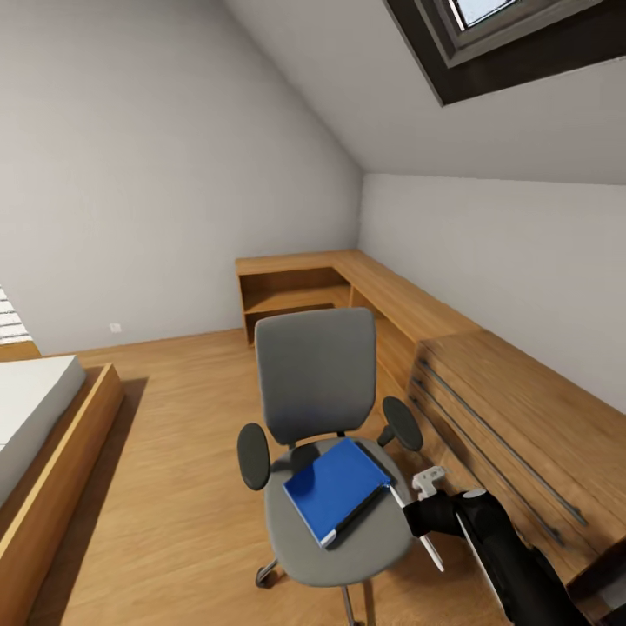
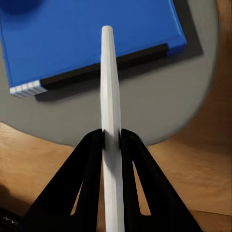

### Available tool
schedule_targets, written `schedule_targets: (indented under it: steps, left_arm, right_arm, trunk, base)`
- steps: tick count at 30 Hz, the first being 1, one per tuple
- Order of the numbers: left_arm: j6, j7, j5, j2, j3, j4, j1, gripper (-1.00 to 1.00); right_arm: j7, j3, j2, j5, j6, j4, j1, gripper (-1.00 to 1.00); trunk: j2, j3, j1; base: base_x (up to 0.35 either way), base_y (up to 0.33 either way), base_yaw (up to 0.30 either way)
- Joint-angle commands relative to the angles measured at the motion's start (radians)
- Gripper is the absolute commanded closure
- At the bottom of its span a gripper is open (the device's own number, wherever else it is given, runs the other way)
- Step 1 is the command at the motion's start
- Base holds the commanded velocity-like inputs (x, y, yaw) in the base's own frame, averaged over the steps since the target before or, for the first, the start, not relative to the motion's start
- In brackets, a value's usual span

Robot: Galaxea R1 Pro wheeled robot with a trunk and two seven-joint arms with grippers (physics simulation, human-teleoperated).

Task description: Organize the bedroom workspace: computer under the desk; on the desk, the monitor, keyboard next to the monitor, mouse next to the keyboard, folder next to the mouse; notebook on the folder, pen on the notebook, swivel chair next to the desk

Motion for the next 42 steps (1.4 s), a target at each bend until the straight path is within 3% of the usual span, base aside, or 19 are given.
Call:
schedule_targets:
  steps: [1, 13, 23, 42]
  left_arm:
    - [-0.001, -0.009, 0.01, 0.0, 0.002, 0.013, 0.0, -1.0]
    - [-0.126, -0.01, 0.009, -0.001, 0.0, 0.154, 0.0, -1.0]
    - [-0.147, -0.01, 0.01, -0.001, 0.0, 0.181, 0.0, -1.0]
    - [-0.148, -0.01, 0.01, -0.021, 0.001, 0.201, 0.0, -1.0]
  right_arm:
    - [0.007, -0.002, -0.001, 0.005, 0.007, -0.002, -0.001, 1.0]
    - [0.008, -0.079, -0.001, -0.032, 0.05, -0.082, -0.001, 1.0]
    - [0.008, -0.152, -0.003, -0.102, 0.099, -0.157, -0.002, 1.0]
    - [0.008, -0.29, -0.002, -0.12, 0.136, -0.204, -0.001, 1.0]
  trunk:
    - [-0.001, -0.001, 0.0]
    - [-0.001, -0.001, 0.0]
    - [-0.001, -0.001, 0.0]
    - [0.132, 0.059, -0.073]
  base:
    - [-0.001, 0.001, -0.253]
    - [0.0, 0.0, -0.202]
    - [0.0, 0.0, -0.124]
    - [0.0, 0.0, -0.014]
